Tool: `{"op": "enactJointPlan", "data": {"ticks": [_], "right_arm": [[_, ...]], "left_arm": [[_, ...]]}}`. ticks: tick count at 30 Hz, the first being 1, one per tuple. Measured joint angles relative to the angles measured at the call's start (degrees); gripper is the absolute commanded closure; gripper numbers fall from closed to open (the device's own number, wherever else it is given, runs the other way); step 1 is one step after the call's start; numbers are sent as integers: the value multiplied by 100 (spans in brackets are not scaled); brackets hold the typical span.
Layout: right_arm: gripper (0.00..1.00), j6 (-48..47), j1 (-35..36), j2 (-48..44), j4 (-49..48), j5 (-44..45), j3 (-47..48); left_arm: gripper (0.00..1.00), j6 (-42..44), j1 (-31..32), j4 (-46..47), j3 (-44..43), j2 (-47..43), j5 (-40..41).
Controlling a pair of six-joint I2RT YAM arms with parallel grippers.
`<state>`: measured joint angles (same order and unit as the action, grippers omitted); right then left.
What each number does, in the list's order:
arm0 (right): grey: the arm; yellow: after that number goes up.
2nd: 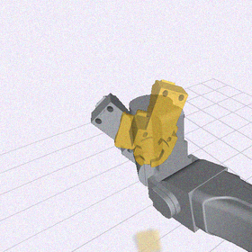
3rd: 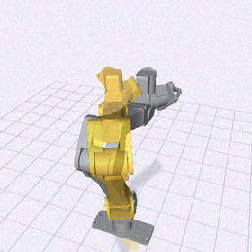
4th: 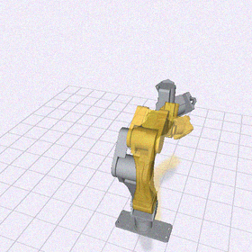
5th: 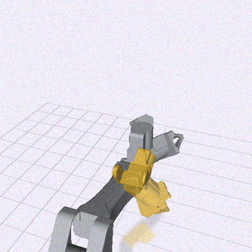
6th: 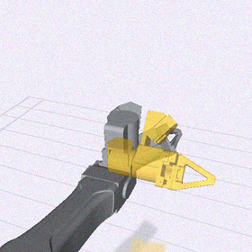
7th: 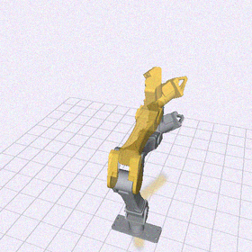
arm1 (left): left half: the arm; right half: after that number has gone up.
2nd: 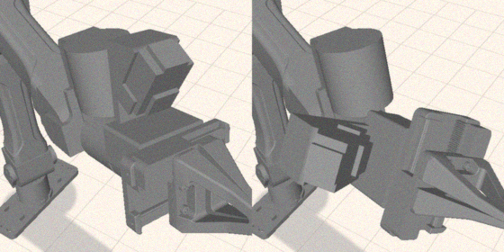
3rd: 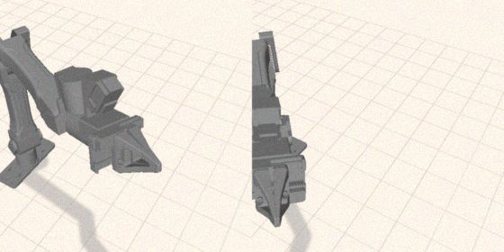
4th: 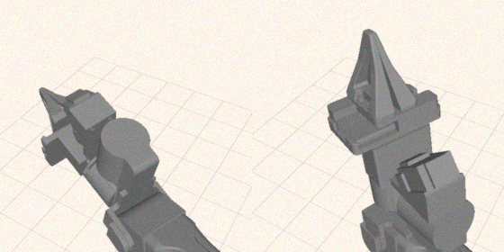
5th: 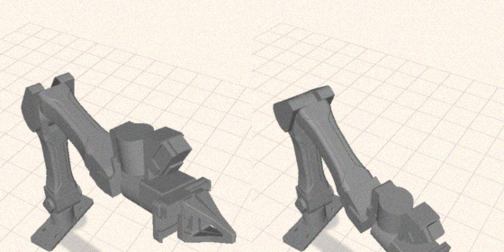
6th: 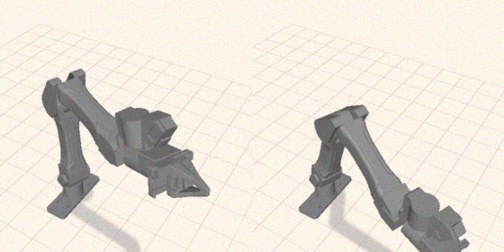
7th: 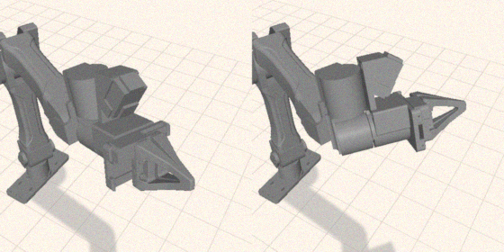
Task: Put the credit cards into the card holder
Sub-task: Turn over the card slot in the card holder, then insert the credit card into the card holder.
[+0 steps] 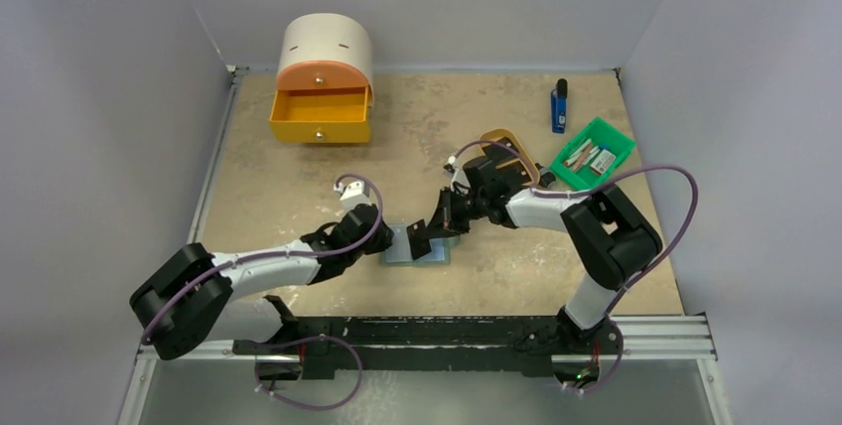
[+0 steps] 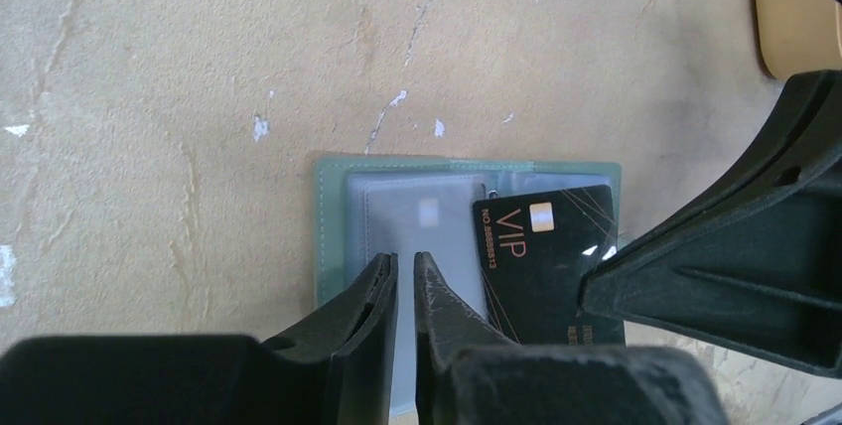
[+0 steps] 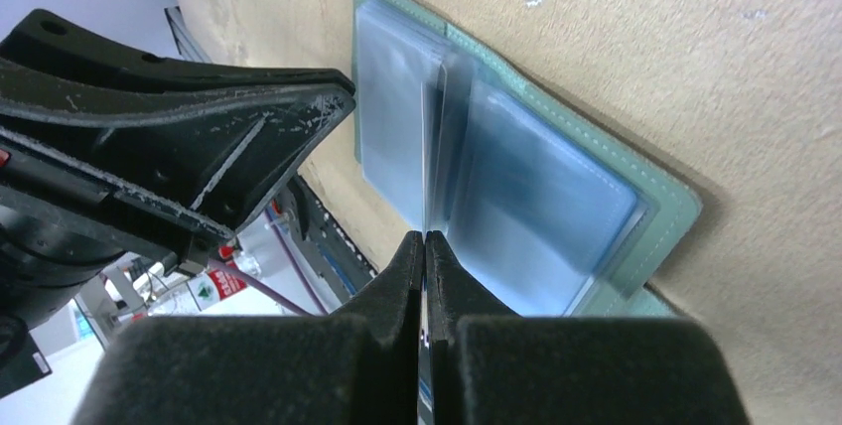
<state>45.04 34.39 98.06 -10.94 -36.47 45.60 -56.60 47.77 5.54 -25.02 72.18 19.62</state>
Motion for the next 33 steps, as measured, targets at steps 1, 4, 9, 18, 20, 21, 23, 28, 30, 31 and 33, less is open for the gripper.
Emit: {"op": "enactJointPlan", "data": {"ticks": [1, 4, 9, 18, 20, 21, 23, 28, 30, 31, 33], "right_arm": [[100, 2, 0, -46, 11, 0, -33], [100, 59, 0, -243, -4, -7, -186], [100, 197, -7, -358, -186, -52, -450], [100, 299, -7, -345, -299, -90, -549], [100, 321, -7, -308, -363, -120, -549], [100, 343, -7, -269, -409, -157, -549], [100, 387, -7, -170, -496, -208, -549], [100, 496, -7, 28, -688, -271, -549], [100, 557, -7, 52, -758, -306, -549], [100, 581, -7, 55, -787, -310, -549], [100, 632, -7, 55, -802, -295, -549]], "left_arm": [[93, 0, 0, 37, 2, 11, 2], [97, -2, 0, 96, 17, 55, 24], [97, -133, 0, 210, 170, 101, 118], [98, -258, 0, 345, 245, 90, 181], [98, -262, 0, 358, 245, 101, 184], [98, -262, 0, 369, 245, 107, 184], [98, -262, 0, 382, 245, 111, 184], [98, -264, 0, 389, 247, 111, 184], [98, -262, 0, 389, 245, 111, 184], [98, -262, 0, 389, 247, 111, 184], [98, -262, 0, 387, 245, 111, 186]]}}
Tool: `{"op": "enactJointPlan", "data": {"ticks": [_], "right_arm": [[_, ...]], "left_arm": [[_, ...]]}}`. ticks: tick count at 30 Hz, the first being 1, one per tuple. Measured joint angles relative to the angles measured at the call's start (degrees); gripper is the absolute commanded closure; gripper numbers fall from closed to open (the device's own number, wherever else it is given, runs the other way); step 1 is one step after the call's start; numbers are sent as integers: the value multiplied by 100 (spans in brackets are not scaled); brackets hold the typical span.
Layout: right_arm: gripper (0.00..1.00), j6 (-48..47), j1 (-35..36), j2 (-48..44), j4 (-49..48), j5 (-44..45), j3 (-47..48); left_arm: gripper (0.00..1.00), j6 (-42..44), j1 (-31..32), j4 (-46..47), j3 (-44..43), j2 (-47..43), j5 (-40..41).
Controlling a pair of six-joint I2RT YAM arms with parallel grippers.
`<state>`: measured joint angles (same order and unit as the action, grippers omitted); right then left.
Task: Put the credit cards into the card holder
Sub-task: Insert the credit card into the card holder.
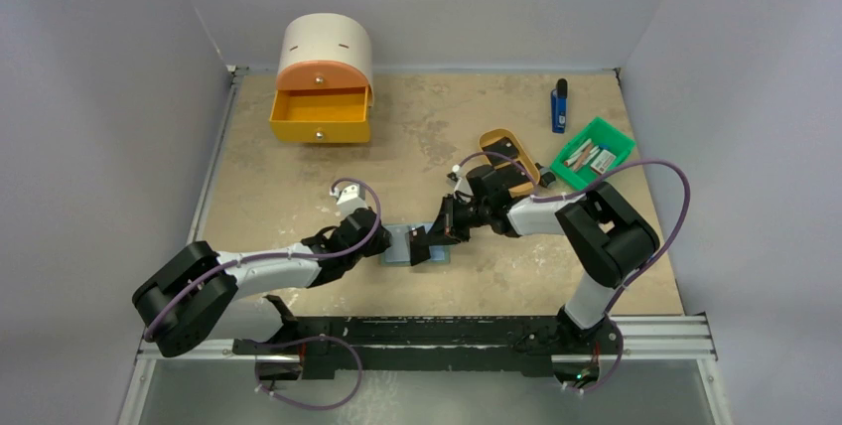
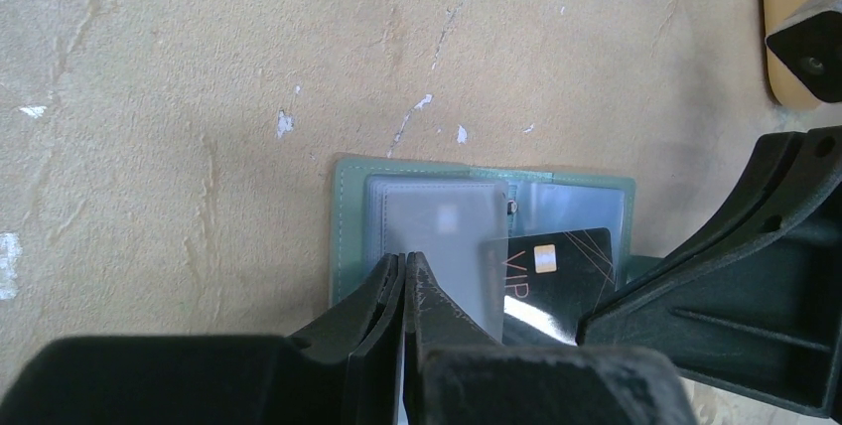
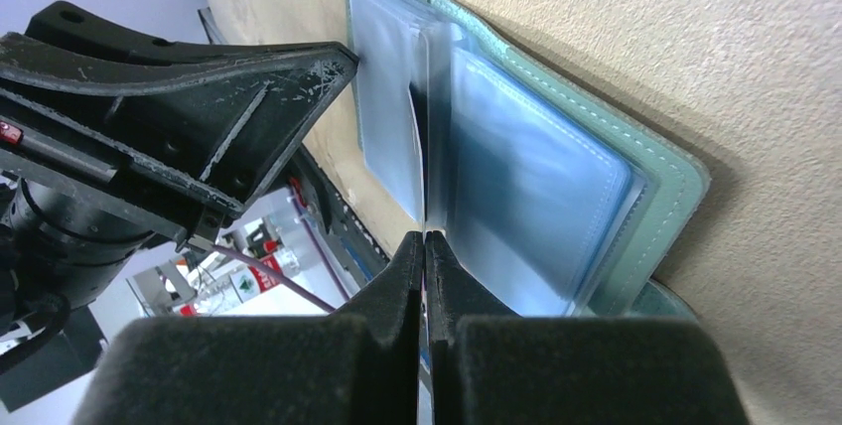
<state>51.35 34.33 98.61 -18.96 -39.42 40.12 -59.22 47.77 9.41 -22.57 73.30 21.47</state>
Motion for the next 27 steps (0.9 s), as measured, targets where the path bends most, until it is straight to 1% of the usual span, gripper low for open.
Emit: {"op": "enactJointPlan", "data": {"ticks": [8, 14, 21, 24, 27], "right_arm": [[100, 308, -55, 35, -302, 101, -122], [100, 636, -59, 264, -763, 225, -125], [100, 785, -59, 345, -927, 229, -125], [100, 789, -59, 345, -927, 232, -125], [100, 780, -59, 345, -916, 236, -125]], "left_arm": [[98, 0, 0, -28, 0, -22, 0], [98, 0, 0, -133, 2, -59, 13], [98, 2, 0, -168, 2, -59, 33], [97, 2, 0, -203, 2, -87, 35], [94, 2, 0, -479, -2, -262, 44]]}}
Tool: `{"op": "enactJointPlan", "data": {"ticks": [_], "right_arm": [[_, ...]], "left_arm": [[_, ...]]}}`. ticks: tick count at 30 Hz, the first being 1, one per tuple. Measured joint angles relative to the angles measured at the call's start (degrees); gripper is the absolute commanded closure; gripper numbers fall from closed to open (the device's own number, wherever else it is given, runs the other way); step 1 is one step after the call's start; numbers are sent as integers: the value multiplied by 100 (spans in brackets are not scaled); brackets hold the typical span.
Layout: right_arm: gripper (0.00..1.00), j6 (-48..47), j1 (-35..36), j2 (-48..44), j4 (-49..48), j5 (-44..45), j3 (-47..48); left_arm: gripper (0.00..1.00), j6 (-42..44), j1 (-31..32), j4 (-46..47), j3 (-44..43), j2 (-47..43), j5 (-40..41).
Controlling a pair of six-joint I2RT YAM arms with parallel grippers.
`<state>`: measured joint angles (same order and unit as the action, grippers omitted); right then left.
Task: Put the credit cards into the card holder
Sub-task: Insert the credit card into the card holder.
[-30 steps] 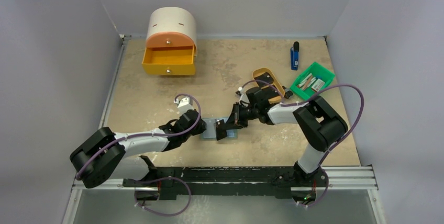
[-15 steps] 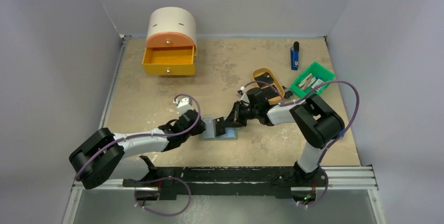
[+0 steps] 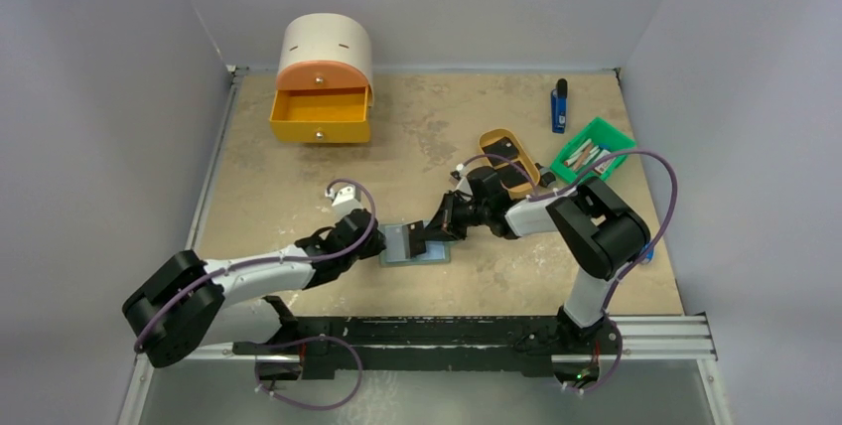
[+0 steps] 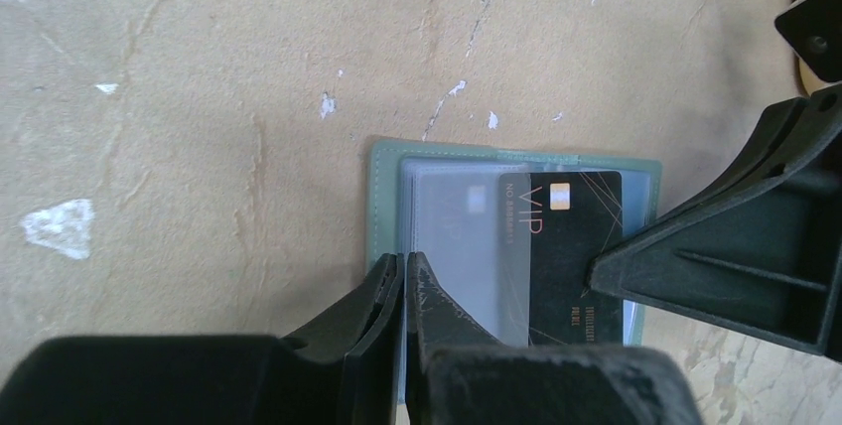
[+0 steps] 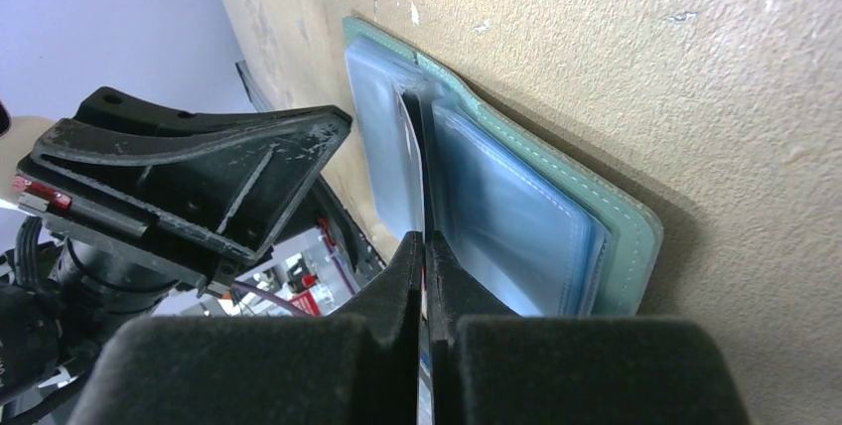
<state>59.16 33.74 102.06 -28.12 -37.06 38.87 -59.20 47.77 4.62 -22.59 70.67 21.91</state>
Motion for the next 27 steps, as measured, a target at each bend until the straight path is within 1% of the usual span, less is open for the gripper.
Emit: {"op": "enactJointPlan", "data": {"ticks": [5, 8, 12, 14, 16, 18, 27], "right_arm": [[100, -24, 0, 0, 26, 4, 2], [100, -39, 0, 0, 74, 2, 22], [100, -96, 2, 0, 138, 0, 55], [100, -127, 13, 0, 184, 0, 76], [100, -144, 37, 11, 219, 0, 107], [100, -155, 57, 46, 247, 0, 155], [100, -149, 195, 81, 339, 44, 291]], "left_arm": [[93, -2, 0, -656, -90, -564, 219], [94, -2, 0, -883, -151, -804, 387], [100, -26, 0, -1161, -164, -704, 605], [100, -37, -2, -1250, -164, -450, 654], [100, -46, -2, -1290, -164, -175, 649], [100, -94, 0, -1130, -179, -13, 664], [100, -153, -4, -564, -162, 205, 437]]}}
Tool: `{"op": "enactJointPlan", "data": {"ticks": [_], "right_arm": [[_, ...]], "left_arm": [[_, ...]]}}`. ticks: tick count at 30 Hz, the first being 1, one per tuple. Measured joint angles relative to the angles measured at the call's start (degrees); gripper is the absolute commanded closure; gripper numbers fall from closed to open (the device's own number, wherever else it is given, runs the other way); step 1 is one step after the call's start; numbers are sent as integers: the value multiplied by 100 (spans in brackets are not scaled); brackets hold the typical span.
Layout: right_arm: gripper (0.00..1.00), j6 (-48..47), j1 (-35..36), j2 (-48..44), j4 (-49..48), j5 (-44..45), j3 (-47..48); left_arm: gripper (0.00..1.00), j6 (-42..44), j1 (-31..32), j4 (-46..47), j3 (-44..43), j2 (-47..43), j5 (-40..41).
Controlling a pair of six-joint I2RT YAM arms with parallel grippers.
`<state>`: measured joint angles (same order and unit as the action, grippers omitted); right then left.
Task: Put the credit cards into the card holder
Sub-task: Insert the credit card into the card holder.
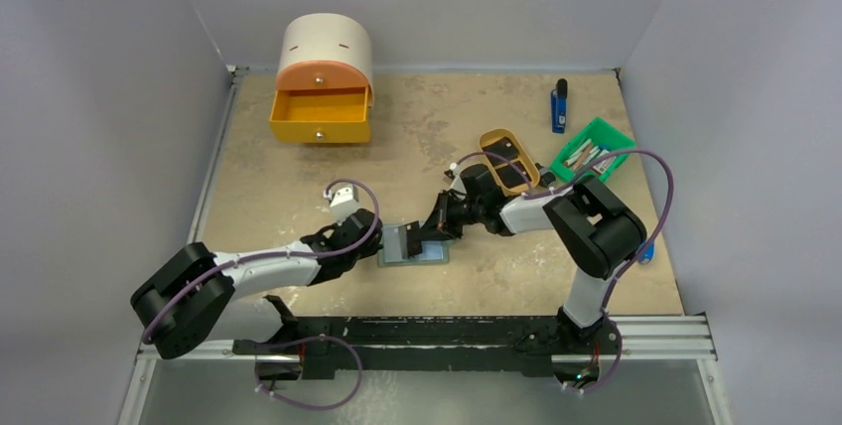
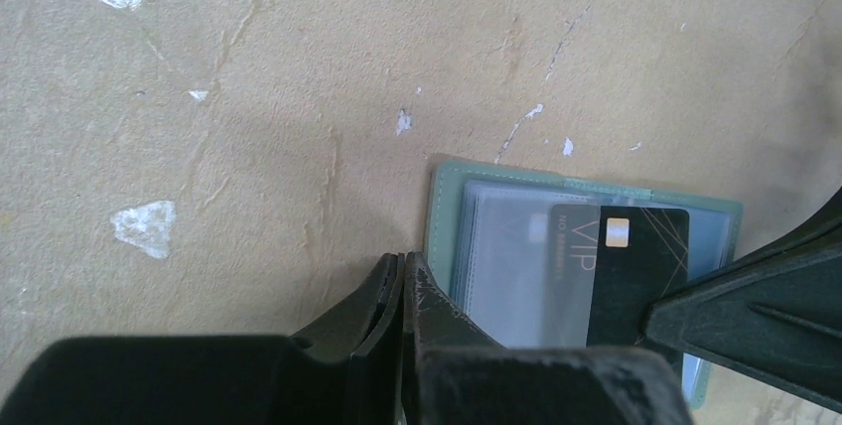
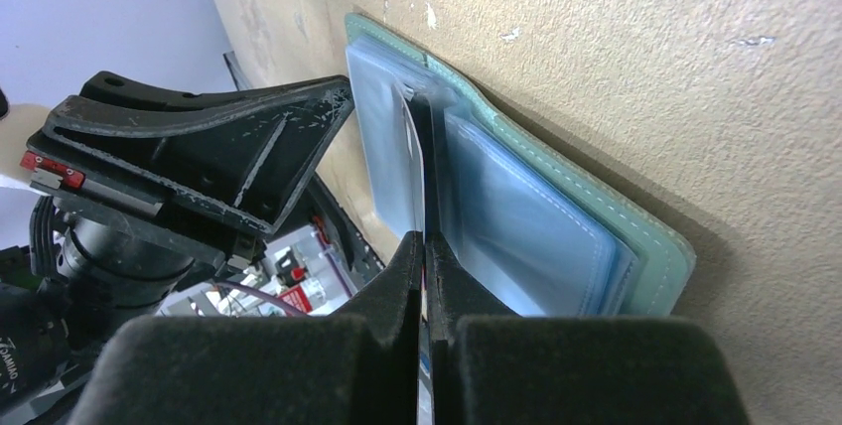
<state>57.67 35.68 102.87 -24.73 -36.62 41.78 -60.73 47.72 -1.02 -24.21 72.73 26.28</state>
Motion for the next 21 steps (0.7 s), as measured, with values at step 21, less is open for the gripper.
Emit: {"op": "enactJointPlan", "data": {"ticks": [21], "right_arm": [[74, 444, 188, 286, -251, 55, 0]], "left_arm": [[100, -50, -9, 562, 201, 35, -105]]}}
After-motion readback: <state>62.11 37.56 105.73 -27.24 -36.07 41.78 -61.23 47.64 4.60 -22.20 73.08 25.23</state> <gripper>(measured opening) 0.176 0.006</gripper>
